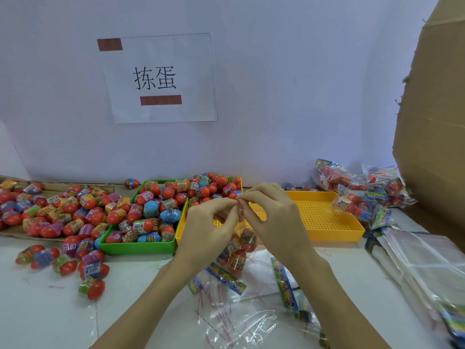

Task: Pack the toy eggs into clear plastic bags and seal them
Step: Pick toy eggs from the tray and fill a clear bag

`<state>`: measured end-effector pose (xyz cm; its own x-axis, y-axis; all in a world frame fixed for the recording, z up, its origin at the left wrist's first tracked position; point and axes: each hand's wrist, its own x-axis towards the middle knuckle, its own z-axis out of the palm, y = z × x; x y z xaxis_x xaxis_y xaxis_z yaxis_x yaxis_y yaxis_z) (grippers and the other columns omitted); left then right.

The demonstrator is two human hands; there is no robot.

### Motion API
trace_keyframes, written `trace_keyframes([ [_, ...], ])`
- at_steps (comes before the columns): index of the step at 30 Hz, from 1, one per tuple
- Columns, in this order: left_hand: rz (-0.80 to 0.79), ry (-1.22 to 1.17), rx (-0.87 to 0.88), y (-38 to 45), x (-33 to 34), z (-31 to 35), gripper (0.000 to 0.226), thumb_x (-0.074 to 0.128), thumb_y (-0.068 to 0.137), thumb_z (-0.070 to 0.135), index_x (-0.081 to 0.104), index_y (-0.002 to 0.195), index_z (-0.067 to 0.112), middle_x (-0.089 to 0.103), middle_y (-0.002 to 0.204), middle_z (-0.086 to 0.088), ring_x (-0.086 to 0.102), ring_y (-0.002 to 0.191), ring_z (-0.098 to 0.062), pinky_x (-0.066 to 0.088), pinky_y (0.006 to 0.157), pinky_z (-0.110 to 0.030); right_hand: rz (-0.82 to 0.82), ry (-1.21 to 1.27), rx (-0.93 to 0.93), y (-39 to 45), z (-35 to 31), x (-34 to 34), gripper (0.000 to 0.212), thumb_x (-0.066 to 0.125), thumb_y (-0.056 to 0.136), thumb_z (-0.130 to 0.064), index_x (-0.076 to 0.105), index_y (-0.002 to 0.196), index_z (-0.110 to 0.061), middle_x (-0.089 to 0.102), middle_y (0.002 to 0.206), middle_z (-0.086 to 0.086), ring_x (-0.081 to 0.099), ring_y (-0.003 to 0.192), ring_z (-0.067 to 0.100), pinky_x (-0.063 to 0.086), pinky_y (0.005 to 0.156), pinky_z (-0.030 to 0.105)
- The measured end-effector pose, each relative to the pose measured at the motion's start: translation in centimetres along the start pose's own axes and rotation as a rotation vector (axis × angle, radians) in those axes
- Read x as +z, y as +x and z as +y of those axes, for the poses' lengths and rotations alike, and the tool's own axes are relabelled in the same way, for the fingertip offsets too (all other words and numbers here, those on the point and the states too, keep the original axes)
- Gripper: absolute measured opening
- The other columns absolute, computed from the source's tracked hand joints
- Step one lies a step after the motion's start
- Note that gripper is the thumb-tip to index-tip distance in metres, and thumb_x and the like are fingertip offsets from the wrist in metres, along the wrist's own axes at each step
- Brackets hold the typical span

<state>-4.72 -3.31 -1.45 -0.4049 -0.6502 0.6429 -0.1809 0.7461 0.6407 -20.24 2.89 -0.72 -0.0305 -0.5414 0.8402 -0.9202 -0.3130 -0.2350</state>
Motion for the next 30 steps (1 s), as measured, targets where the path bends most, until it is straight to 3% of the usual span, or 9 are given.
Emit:
trace_keyframes([
  [8,0.025,-0.212,-0.263,0.4,-0.6,0.1,0.028,0.067,0.102,0.012,0.083,0.092,0.031,0.08,0.078,0.007,0.075,0.071,-0.011,0.06,0.068,-0.02,0.164,-0.003,0.328,0.4,0.0,-0.5,0.007,0.075,0.092,-0.007,0.07,0.087,-0.008,0.062,0.084,0.002,0.057,0.082,0.021,0.049,0.073,0.031],
  [10,0.078,-0.332,-0.38,0.7,-0.8,0.0,0.029,0.066,0.103,0.01,0.083,0.089,0.028,0.08,0.078,0.001,0.075,0.07,-0.01,0.059,0.067,-0.018,0.204,0.026,0.425,0.5,1.0,-1.3,0.006,0.073,0.094,-0.008,0.071,0.088,-0.009,0.062,0.086,0.002,0.058,0.082,0.021,0.051,0.073,0.034],
  [13,0.157,-0.406,-0.494,0.9,-0.9,-0.5,0.027,0.062,0.105,0.012,0.084,0.09,0.019,0.081,0.083,-0.003,0.076,0.077,-0.013,0.06,0.07,-0.019,0.265,0.047,0.535,0.5,2.2,-2.0,0.006,0.07,0.097,-0.011,0.071,0.092,-0.009,0.063,0.089,0.003,0.058,0.084,0.02,0.047,0.072,0.025],
  [17,0.322,-0.438,-0.562,1.1,-1.1,-1.3,0.027,0.056,0.108,0.013,0.081,0.098,0.014,0.081,0.088,-0.001,0.078,0.082,-0.013,0.063,0.074,-0.027,0.29,0.039,0.604,0.3,3.0,-2.0,0.006,0.068,0.098,-0.012,0.07,0.092,-0.01,0.063,0.092,0.002,0.058,0.084,0.018,0.043,0.072,0.024],
  [20,0.471,-0.479,-0.591,1.5,-1.7,-1.8,0.027,0.053,0.11,0.013,0.078,0.1,0.014,0.079,0.084,0.002,0.078,0.077,-0.013,0.062,0.069,-0.026,0.273,0.014,0.631,0.2,2.9,-1.9,0.008,0.067,0.099,-0.013,0.07,0.093,-0.01,0.064,0.092,0.002,0.058,0.081,0.015,0.04,0.068,0.013],
  [23,0.524,-0.51,-0.592,1.7,-2.3,-2.4,0.027,0.052,0.111,0.011,0.076,0.1,0.012,0.078,0.079,0.003,0.076,0.072,-0.008,0.059,0.074,-0.024,0.149,0.058,0.594,0.3,2.9,-1.9,0.007,0.07,0.099,-0.017,0.075,0.095,-0.013,0.069,0.09,-0.001,0.063,0.079,0.01,0.047,0.069,0.011],
  [25,0.523,-0.511,-0.594,1.7,-2.3,-2.5,0.027,0.052,0.111,0.011,0.076,0.1,0.012,0.078,0.082,0.0,0.076,0.073,-0.009,0.059,0.075,-0.024,-0.075,0.127,0.551,0.3,2.6,-1.8,0.007,0.074,0.098,-0.021,0.08,0.099,-0.018,0.073,0.091,-0.006,0.065,0.078,0.003,0.05,0.067,0.011],
  [28,0.502,-0.495,-0.564,1.6,-2.1,-2.4,0.026,0.052,0.111,0.011,0.076,0.102,0.013,0.078,0.086,-0.006,0.077,0.073,-0.01,0.059,0.066,-0.017,-0.375,0.16,0.468,-0.1,1.7,-0.9,0.011,0.077,0.096,-0.023,0.078,0.105,-0.027,0.072,0.088,-0.012,0.065,0.075,0.002,0.049,0.065,0.01],
  [30,0.475,-0.487,-0.553,1.6,-1.9,-2.4,0.025,0.052,0.111,0.012,0.076,0.104,0.013,0.079,0.085,-0.004,0.078,0.075,-0.013,0.06,0.064,-0.018,-0.431,0.157,0.431,-0.2,1.2,-0.3,0.007,0.075,0.097,-0.025,0.077,0.103,-0.027,0.067,0.088,-0.012,0.062,0.076,0.001,0.047,0.066,0.01],
])
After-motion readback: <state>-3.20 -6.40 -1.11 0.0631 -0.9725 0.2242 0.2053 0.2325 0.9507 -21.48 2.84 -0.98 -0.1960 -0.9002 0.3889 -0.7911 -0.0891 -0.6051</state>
